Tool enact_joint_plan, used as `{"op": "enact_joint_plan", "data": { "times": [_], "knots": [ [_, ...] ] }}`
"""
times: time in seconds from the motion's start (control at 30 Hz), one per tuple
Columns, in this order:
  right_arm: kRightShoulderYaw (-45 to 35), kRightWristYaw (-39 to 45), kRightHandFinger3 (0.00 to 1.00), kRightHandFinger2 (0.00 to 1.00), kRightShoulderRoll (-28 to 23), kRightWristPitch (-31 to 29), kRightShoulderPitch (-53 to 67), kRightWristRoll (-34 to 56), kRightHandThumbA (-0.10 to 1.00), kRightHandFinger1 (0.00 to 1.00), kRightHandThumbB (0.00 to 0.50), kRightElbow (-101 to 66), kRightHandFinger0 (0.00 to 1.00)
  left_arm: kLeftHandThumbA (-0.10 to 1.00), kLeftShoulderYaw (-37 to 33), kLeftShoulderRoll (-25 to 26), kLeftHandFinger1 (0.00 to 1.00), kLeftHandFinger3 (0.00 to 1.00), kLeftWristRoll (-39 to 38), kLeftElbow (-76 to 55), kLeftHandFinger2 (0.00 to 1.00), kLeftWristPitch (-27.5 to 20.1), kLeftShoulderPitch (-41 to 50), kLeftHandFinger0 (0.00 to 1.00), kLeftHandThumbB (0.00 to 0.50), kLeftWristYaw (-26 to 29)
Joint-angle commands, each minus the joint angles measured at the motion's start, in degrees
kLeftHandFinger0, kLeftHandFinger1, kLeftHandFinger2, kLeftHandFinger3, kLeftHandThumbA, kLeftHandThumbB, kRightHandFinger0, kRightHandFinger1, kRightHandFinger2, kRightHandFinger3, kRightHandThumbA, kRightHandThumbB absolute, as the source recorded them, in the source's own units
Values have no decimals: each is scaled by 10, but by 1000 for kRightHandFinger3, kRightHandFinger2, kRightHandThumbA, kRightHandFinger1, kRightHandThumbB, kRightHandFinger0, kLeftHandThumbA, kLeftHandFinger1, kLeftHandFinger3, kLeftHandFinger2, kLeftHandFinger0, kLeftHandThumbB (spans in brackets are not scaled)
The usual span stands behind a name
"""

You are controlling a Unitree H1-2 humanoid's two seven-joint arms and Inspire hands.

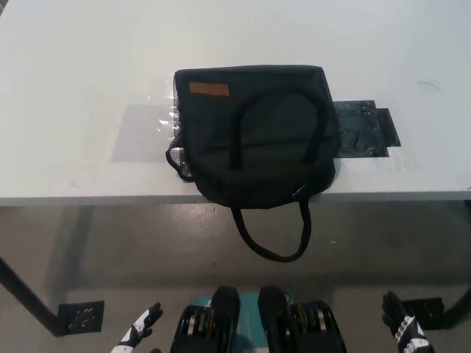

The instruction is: A soft travel bag is kept infront of the robot in the middle of the desk and the robot uses both its hands to press it to reduce its size

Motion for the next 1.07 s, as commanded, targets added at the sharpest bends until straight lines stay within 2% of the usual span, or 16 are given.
{"op": "enact_joint_plan", "data": {
  "times": [0.0,0.07,0.1,0.2,0.3,0.33,0.37,0.57,0.67,0.93,1.03],
  "knots": [
    [-17,17,1000,1000,8,-81,-24,37,1000,1000,235,39,1000,1000,18,5,1000,1000,-30,24,1000,-59,-15,1000,269,10],
    [-23,16,1000,1000,11,-78,-28,36,1000,1000,241,42,1000,1000,18,6,1000,1000,-24,34,1000,-63,-20,1000,247,6],
    [-25,18,1000,1000,11,-78,-33,38,1000,1000,247,49,1000,1000,19,6,1000,1000,-27,27,1000,-41,-19,1000,259,-2],
    [-26,24,1000,1000,11,-86,-37,40,1000,1000,240,58,1000,1000,20,9,1000,1000,-29,27,1000,-38,-22,1000,249,-8],
    [-28,27,1000,1000,14,-88,-41,43,1000,1000,241,64,1000,1000,20,9,1000,1000,-25,17,1000,-16,-22,1000,284,-12],
    [-28,27,1000,1000,14,-89,-42,42,1000,1000,237,66,1000,1000,20,9,1000,1000,-25,18,1000,-17,-23,1000,276,-12],
    [-29,27,1000,1000,15,-89,-43,40,1000,1000,257,66,1000,1000,21,9,1000,1000,-29,17,1000,-16,-23,1000,273,-14],
    [-30,27,1000,1000,15,-95,-47,25,1000,1000,241,69,1000,1000,24,10,1000,1000,-25,12,1000,-13,-20,1000,252,-15],
    [-28,30,1000,1000,14,-96,-44,25,1000,1000,249,68,1000,1000,23,11,1000,1000,-21,3,1000,4,-16,1000,266,-20],
    [-26,39,1000,1000,10,-96,-43,33,1000,1000,256,64,1000,1000,23,11,1000,1000,-19,1,1000,7,-19,1000,252,-21],
    [-24,46,1000,1000,7,-107,-47,32,1000,1000,249,70,1000,1000,23,10,1000,1000,-19,-3,1000,17,-19,1000,269,-24]
  ]
}}
